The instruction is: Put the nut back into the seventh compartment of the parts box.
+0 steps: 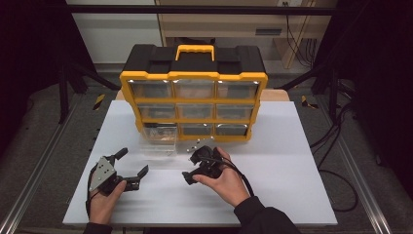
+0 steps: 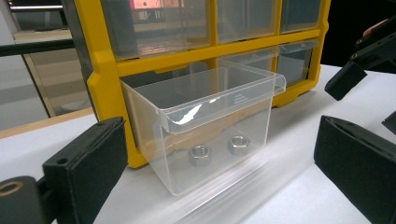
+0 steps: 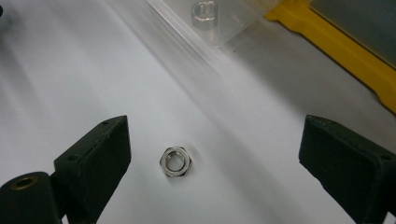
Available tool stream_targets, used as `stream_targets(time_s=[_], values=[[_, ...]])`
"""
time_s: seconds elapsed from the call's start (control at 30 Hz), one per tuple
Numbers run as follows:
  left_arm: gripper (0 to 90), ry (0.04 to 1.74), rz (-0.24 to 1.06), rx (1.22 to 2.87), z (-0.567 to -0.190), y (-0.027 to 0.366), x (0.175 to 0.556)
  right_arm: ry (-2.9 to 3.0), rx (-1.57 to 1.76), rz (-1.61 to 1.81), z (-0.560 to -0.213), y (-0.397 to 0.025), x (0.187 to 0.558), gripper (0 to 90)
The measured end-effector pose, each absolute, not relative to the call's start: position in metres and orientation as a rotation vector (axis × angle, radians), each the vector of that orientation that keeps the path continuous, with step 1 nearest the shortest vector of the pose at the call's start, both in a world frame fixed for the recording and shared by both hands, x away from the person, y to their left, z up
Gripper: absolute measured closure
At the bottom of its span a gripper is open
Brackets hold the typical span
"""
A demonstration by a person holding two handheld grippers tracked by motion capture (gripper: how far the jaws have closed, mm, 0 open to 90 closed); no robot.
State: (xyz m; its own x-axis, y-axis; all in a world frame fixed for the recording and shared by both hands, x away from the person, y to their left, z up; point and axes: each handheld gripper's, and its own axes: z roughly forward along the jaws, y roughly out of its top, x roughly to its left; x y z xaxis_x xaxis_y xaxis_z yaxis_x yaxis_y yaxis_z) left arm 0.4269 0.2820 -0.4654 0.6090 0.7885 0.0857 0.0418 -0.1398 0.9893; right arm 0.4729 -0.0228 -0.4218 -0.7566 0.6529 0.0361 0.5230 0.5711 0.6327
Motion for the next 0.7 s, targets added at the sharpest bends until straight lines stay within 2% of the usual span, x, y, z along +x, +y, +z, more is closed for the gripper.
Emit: stream_targets(time_s=[0.7], values=[[2.6,0.71,0.75,1.595,-0.4655,0.2822,0.427,2.638,0.959,0.886,-0.4317,-0.0177,0.473,7.3]])
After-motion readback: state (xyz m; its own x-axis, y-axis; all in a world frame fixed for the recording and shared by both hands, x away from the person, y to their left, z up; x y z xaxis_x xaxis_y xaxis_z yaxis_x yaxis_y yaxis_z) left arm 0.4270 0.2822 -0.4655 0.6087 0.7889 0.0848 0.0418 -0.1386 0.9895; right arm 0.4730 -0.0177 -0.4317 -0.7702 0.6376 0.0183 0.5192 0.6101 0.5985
